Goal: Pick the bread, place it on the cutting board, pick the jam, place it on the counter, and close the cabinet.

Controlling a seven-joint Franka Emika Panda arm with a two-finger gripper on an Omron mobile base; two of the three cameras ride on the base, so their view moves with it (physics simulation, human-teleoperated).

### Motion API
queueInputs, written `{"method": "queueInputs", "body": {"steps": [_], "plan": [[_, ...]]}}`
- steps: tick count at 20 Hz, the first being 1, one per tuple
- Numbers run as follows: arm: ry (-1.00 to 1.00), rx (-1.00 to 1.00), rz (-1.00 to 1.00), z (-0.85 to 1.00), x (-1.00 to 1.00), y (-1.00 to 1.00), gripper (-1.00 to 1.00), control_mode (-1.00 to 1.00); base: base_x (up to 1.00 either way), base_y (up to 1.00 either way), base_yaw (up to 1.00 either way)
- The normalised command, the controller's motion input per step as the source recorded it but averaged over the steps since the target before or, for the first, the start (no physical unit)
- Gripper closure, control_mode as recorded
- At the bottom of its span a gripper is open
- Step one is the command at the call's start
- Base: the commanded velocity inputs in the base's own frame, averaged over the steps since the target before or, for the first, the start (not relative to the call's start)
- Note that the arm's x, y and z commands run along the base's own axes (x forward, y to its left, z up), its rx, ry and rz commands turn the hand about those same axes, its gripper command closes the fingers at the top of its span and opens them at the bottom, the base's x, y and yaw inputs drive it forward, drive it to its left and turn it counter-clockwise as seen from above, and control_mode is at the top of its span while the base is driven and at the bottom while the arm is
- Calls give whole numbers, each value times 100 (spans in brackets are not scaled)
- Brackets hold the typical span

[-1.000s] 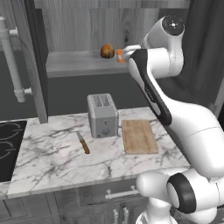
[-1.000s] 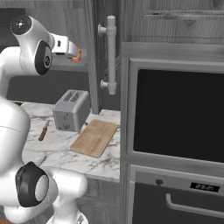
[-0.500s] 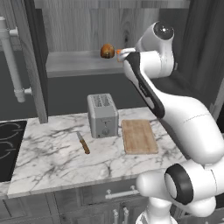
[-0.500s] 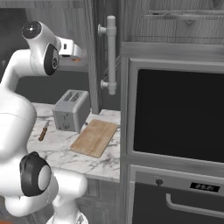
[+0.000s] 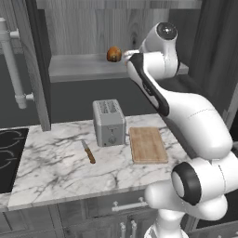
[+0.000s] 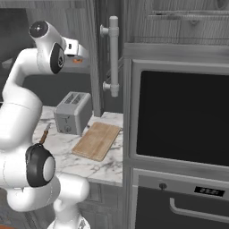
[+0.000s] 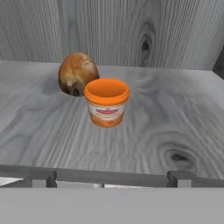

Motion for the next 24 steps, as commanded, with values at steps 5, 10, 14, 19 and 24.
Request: {"method": "queueInputs", "body": {"steps": [5,10,14,19,24], "plan": [[1,0,0,0,33,1,-100,-100,0,0,0],[0,0,0,-8,31,0,-100,-100,0,0,0],[0,0,0,-20,29,2,-100,-100,0,0,0],[0,-1,0,-22,22,4,-100,-100,0,0,0],[-1,-4,0,-9,25,17,-100,-100,0,0,0]]}}
